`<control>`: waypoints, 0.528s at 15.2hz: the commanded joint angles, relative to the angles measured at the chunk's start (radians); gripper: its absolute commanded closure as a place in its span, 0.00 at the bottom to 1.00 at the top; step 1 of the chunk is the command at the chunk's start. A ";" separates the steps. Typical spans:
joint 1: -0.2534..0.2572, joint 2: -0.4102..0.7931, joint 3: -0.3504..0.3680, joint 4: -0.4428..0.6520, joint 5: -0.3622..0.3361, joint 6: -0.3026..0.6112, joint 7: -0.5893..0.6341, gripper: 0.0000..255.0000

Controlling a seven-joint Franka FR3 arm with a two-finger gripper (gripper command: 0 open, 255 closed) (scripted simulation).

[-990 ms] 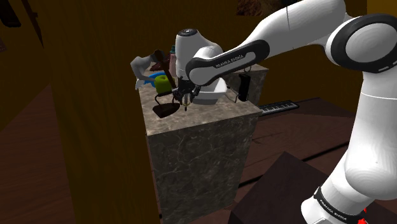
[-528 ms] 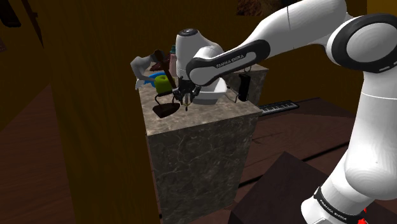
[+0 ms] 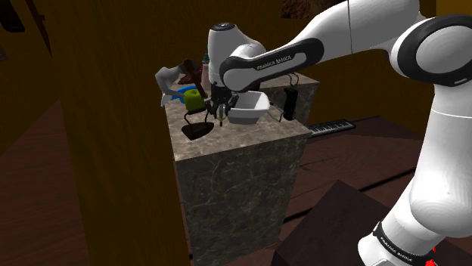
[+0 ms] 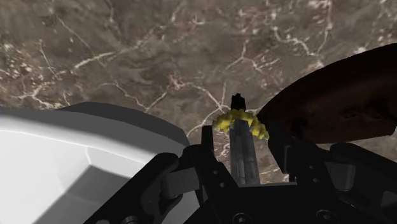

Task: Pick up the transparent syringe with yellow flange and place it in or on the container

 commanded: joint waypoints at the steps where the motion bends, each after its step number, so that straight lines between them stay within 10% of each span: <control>1: 0.001 -0.003 0.002 0.024 0.006 -0.027 -0.008 1.00; 8: 0.003 -0.017 0.008 0.099 0.024 -0.110 -0.036 1.00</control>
